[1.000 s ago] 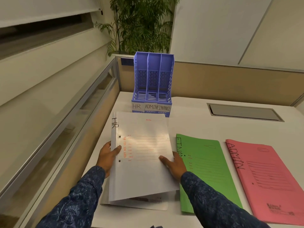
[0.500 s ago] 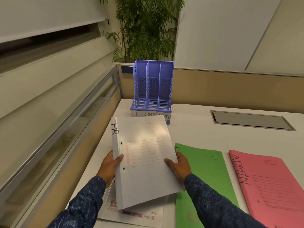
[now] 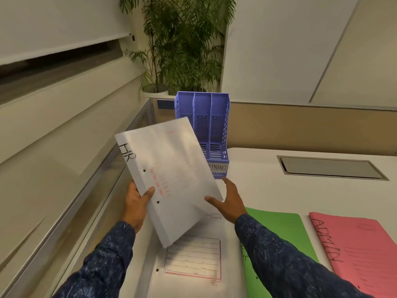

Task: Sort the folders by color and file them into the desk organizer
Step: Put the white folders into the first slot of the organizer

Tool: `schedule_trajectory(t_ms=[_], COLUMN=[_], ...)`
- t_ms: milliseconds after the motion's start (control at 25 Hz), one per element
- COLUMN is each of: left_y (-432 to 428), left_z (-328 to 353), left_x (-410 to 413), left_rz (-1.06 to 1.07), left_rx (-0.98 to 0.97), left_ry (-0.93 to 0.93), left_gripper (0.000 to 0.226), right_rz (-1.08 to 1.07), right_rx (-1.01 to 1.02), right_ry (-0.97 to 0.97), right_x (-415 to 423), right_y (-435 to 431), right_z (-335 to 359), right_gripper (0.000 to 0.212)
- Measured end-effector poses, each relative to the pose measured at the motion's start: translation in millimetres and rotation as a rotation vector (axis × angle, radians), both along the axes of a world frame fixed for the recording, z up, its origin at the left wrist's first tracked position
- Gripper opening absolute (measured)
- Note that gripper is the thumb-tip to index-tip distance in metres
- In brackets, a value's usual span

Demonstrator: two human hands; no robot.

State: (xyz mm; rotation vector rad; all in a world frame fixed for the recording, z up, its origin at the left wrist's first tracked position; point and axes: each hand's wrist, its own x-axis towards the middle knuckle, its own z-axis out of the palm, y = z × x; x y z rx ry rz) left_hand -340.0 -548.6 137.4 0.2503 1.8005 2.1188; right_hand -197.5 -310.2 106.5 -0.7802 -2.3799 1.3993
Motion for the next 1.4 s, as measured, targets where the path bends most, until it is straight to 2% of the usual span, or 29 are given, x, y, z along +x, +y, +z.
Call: schedule_trajectory(t_ms=[80, 240, 360, 600, 720, 880, 1160, 1400], left_y=[6.9, 23.3, 38.3, 80.6, 103.6, 134.1, 165.5, 184.7], left_z=[13.2, 30.4, 37.7, 45.0, 45.5, 44.2, 32.2, 30.9], left_x=[-25.1, -72.4, -97.0, -120.7, -128.9, -135.2, -142.1, -163.8], left_rz=[0.024, 0.109, 0.173, 0.206, 0.185, 0.196, 0.239, 0.23], left_rx=[0.008, 0.005, -0.01, 0.022, 0.007, -0.038, -0.086, -0.099], left_ry=[0.059, 0.163, 0.237, 0.328, 0.387, 0.475, 0.523, 0.48], left_gripper=[0.033, 0.031, 0.03, 0.033, 0.034, 0.043, 0.048, 0.057], right_rz=[0.052, 0.178, 0.242, 0.27, 0.267, 0.288, 0.301, 0.211], right_rx=[0.056, 0.095, 0.101, 0.131, 0.161, 0.174, 0.212, 0.371], right_ry=[0.035, -0.036, -0.039, -0.04, -0.031, -0.037, -0.052, -0.022], right_x=[-25.3, -75.2, -108.4, -166.6, -187.0, -205.0, -228.0, -237.1], right_y=[-7.5, -24.0, -32.7, -25.6, -12.7, 2.8, 22.8, 41.1], right_z=[5.8, 8.4, 9.5, 13.8, 13.7, 4.9, -14.7, -24.1], right_gripper=[0.092, 0.109, 0.114, 0.112, 0.107, 0.112, 0.096, 0.075])
